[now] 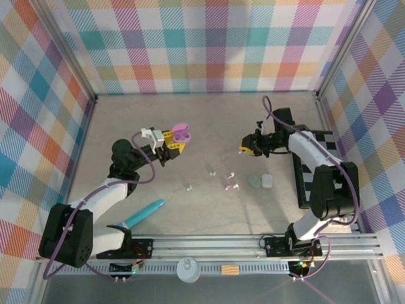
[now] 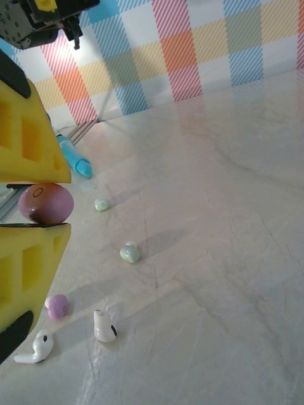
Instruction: Insert wireless bluetooth earbuds into charging case
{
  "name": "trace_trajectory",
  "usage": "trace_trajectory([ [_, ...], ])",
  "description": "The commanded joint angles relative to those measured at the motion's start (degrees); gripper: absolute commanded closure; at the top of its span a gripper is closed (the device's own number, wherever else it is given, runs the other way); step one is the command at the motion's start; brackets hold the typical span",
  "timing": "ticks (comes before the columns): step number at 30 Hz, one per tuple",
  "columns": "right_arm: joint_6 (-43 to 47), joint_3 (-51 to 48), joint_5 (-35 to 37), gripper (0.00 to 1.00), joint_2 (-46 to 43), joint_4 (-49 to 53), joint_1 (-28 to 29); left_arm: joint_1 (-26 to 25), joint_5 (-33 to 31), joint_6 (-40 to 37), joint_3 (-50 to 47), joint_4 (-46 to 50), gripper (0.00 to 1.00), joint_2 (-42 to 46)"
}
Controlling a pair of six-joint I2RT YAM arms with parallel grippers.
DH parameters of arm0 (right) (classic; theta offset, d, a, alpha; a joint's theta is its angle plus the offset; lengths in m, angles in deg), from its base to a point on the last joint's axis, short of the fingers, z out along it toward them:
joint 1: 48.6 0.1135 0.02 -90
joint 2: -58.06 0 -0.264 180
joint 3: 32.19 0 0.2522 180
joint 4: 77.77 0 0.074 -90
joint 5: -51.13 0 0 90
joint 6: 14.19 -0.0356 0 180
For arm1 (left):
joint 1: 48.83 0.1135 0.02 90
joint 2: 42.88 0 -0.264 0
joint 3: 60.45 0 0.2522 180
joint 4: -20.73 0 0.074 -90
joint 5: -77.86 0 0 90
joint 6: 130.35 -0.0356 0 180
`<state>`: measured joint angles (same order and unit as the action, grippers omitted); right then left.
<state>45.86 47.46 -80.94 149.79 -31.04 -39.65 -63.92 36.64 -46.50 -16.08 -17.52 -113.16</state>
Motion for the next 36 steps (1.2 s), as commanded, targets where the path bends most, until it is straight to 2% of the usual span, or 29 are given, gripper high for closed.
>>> trace_trajectory([
  [1, 2.6, 1.9, -2.1, 0.79, -2.6, 4.4, 0.1, -1.7, 0.1, -3.0, 2.1, 1.3, 0.71, -0.7],
  [4, 7.2, 4.7, 0.2, 0.79, -4.1, 9.7, 1.7, -3.2, -0.1, -4.3, 2.9, 2.9, 0.71, -1.4],
  [10, 9.5, 9.8, 1.2, 0.79, -7.7, 14.1, 6.3, -6.3, 0.1, -4.6, 4.3, 2.9, 0.71, -3.7],
  [20, 10.2, 20.4, 2.6, 0.78, -8.7, 15.5, 15.6, -11.5, 0.5, -3.2, 7.7, -0.1, 0.71, -9.2],
  [36, 11.2, 21.6, 2.3, 0.78, -6.5, 14.0, 17.7, -15.5, 0.4, -1.5, 9.6, -1.9, 0.71, -11.5],
])
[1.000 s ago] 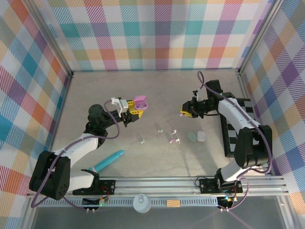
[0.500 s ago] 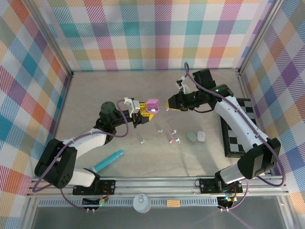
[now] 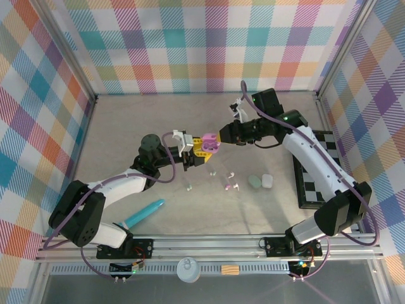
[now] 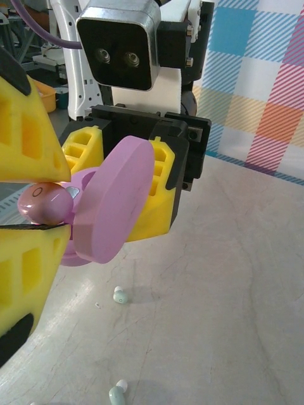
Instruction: Insert wireless bluetooth earbuds into charging case
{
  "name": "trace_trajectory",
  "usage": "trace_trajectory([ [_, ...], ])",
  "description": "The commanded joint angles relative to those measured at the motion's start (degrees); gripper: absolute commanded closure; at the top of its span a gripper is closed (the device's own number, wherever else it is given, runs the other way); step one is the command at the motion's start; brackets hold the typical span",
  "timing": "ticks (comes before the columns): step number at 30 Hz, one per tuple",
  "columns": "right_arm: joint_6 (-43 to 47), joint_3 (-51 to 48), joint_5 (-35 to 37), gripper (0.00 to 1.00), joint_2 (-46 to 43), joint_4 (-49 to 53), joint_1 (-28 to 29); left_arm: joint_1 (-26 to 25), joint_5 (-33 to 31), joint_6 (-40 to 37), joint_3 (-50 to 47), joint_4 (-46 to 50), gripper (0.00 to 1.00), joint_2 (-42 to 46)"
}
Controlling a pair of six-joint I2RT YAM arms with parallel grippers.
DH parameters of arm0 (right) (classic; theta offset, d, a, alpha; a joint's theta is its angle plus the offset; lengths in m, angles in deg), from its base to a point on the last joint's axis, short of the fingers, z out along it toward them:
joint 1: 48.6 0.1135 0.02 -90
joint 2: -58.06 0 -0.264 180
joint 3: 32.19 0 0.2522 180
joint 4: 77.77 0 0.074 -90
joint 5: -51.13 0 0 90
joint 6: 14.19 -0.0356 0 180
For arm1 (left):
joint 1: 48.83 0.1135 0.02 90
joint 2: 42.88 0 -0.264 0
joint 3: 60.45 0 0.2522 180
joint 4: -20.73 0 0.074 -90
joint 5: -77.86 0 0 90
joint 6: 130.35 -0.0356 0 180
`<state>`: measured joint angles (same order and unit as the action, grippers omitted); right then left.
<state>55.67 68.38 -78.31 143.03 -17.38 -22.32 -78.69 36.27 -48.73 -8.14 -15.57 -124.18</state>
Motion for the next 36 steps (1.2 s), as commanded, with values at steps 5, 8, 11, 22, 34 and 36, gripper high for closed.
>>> trace_trajectory([
  [5, 1.4, -0.3, -1.0, 0.78, 0.2, -0.2, 0.4, -1.0, 0.5, 1.4, 2.2, -5.2, 0.71, -1.1],
  [8, 1.3, -1.3, -1.5, 0.78, 0.0, -0.6, 0.4, -1.1, 0.0, 1.8, 2.7, -5.6, 0.71, -1.5],
  [11, 1.4, -2.0, -1.4, 0.78, -0.1, -0.8, 0.4, -1.1, 0.2, 2.5, 3.0, -6.5, 0.71, -1.9],
  [22, 2.9, -1.5, 0.1, 0.78, 0.8, 0.3, 0.3, -1.2, 1.6, 3.9, 3.2, -8.3, 0.71, -1.9],
  [34, 4.6, 1.5, 0.7, 0.55, 0.8, 3.0, 0.3, -1.2, 1.2, 3.9, 3.1, -8.8, 0.71, -1.6],
  [36, 4.8, 1.7, 0.9, 0.51, 0.1, 3.0, 0.4, -1.2, 1.2, 3.8, 3.2, -8.9, 0.71, -1.7],
])
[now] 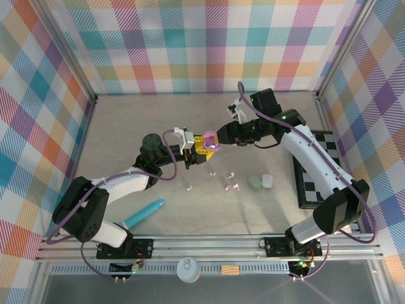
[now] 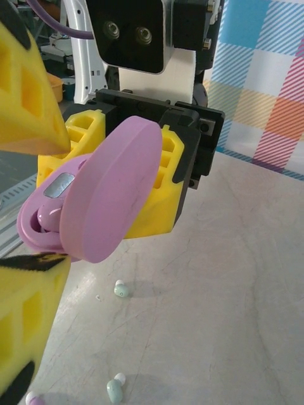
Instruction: Insert wireless bluetooth earbuds into charging case
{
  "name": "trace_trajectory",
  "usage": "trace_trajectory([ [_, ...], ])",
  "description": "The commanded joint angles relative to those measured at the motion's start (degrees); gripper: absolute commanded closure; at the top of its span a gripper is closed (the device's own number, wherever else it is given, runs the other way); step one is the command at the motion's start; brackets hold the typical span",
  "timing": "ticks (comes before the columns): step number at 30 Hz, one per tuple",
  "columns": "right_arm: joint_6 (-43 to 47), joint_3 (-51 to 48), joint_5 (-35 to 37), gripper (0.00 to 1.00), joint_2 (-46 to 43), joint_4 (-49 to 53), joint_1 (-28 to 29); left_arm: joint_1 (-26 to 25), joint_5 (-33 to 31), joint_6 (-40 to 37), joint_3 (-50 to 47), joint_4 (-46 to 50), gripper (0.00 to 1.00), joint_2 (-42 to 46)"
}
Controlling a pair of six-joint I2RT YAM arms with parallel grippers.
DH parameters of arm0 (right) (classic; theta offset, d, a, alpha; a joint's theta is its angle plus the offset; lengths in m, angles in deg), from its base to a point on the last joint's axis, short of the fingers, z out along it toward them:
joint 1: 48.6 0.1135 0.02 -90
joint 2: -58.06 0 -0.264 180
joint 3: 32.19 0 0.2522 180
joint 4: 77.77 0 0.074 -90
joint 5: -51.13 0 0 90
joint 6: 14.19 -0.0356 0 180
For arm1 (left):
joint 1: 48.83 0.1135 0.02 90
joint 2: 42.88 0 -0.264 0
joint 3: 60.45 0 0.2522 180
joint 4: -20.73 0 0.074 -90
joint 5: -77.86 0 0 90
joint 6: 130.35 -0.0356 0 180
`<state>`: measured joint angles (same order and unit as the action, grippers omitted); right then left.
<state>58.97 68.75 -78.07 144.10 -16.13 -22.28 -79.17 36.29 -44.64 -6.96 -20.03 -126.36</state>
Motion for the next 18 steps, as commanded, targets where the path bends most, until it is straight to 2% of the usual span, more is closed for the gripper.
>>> trace_trajectory([
  [1, 1.8, 1.5, 0.9, 0.49, -1.4, 2.0, 0.3, -0.7, 1.1, -0.2, 2.0, -4.5, 0.71, 0.5],
  [5, 4.2, 0.3, 3.9, 0.43, -5.5, 1.8, 0.3, -0.4, -0.1, -1.5, 1.4, -3.3, 0.71, 1.2],
  [8, 3.6, -5.2, 9.6, 0.43, -12.4, -2.2, -0.3, 0.8, -0.4, -1.9, 0.6, -3.1, 0.71, 1.8],
  [12, -2.8, -15.0, 11.9, 0.44, -20.1, -6.3, -6.5, 3.3, 0.2, -1.7, -0.3, -3.0, 0.71, 3.2],
  [14, -5.4, -19.3, 12.5, 0.44, -21.4, -5.9, -8.6, 4.4, 0.5, -1.5, -0.7, -2.9, 0.71, 4.0],
  [18, -9.9, -25.9, 13.9, 0.45, -19.5, -5.8, -8.7, 6.4, 0.4, -1.1, -1.6, -3.4, 0.71, 5.2],
])
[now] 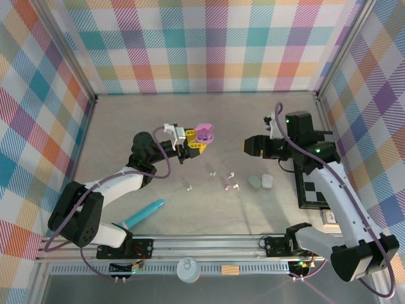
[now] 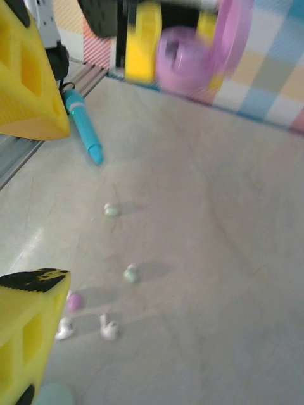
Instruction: Insert wireless bluetooth earbuds into charging case
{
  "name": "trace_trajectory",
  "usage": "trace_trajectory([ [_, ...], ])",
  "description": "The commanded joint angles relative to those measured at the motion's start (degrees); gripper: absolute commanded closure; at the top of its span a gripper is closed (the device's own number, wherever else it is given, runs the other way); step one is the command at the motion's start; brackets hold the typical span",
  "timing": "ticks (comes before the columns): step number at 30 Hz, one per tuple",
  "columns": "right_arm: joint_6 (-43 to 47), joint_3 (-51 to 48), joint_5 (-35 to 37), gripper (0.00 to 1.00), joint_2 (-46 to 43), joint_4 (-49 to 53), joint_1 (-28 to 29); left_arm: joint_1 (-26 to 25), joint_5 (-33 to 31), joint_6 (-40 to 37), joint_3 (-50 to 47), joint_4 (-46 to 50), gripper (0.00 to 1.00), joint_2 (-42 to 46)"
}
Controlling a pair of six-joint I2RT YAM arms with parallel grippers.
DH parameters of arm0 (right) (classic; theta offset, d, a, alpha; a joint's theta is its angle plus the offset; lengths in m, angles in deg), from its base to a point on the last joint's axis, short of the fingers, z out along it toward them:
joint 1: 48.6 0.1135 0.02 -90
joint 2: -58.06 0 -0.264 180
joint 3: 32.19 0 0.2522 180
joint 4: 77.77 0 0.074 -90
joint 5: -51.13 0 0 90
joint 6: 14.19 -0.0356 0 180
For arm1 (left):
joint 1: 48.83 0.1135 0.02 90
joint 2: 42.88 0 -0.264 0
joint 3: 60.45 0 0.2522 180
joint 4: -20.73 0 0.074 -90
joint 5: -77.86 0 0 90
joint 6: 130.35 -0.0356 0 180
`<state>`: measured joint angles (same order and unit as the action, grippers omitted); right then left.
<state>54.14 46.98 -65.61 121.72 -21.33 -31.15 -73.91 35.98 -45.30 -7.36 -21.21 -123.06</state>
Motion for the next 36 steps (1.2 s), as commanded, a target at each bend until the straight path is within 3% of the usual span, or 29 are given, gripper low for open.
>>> trace_trajectory([
  [1, -7.1, -5.9, 0.8, 0.46, 3.8, -1.5, 0.3, 1.6, 0.6, -0.1, -1.4, -2.6, 0.71, 2.0],
  [4, -13.5, -10.9, -0.1, 0.47, 7.0, -6.0, 2.4, 3.2, 0.7, 1.2, -2.0, -4.3, 0.71, 2.0],
  [13, -25.8, -17.6, 6.8, 0.48, 16.7, -16.3, 14.8, 6.0, 0.2, 0.6, -3.5, -3.0, 0.71, 5.0],
  [24, -25.3, -14.7, 11.0, 0.54, 27.4, -18.2, 16.8, 6.4, 0.4, -0.2, -4.0, -0.9, 0.71, 7.2],
  [36, -24.1, -9.0, 10.5, 0.56, 36.1, -18.6, 16.8, 6.4, 1.0, -0.1, -3.9, -0.1, 0.71, 8.0],
])
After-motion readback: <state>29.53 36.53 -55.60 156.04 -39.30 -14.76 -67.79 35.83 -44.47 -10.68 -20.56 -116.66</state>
